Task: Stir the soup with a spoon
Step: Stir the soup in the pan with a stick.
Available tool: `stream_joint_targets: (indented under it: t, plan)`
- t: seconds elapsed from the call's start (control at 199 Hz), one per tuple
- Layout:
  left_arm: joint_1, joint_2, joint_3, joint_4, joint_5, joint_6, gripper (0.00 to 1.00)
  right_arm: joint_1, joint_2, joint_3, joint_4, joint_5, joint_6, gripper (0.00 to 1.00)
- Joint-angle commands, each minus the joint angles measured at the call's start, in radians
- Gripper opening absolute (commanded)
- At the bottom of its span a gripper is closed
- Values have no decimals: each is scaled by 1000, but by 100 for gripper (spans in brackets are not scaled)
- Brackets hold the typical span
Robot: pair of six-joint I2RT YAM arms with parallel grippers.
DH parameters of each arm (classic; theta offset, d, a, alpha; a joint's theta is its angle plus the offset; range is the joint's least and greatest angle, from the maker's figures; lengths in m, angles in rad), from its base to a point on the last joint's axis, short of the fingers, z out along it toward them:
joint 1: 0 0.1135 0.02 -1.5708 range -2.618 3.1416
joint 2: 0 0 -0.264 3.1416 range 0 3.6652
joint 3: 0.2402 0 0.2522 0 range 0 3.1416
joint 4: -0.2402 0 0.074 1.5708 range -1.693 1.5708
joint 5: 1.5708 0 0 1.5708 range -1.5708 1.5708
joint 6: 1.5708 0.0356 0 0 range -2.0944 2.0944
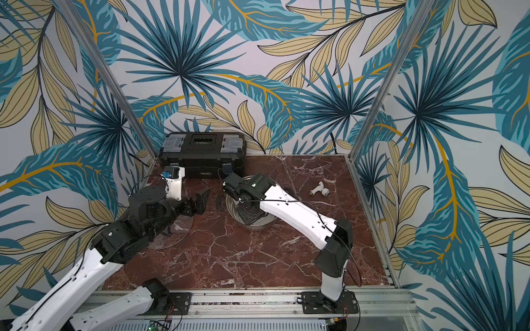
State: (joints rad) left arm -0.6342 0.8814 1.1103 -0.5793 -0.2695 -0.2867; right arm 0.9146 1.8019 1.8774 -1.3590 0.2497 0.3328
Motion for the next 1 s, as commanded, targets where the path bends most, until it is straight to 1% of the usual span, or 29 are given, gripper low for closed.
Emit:
stream_joint_targets:
  t: [0.0, 0.221, 0.326, 0.442, 0.542, 0.718, 0.889, 0.994]
  plan:
    - [-2, -5, -22, 3, -7, -23, 100, 12, -73, -43, -14, -10, 28, 0]
    - [-2, 2, -17, -1, -3, -29, 100, 26, -153, -135, -49, 9, 60, 0]
    - [-2, 7, -12, -9, 0, -27, 100, 26, -181, -184, -80, 60, 66, 0]
    - [-2, 7, -17, 2, -4, -26, 100, 19, -178, -204, -120, 125, 64, 0]
    - [-2, 18, -16, 16, 8, -31, 100, -1, -164, -194, -150, 191, 64, 0]
    - [-2, 40, -8, 22, 28, -50, 100, -38, -132, -150, -145, 254, 48, 0]
    - [-2, 40, -12, 27, 30, -70, 100, -52, -77, -99, -118, 263, 9, 0]
    - [-3, 41, -15, 23, 30, -78, 100, -53, -39, -52, -100, 242, -11, 0]
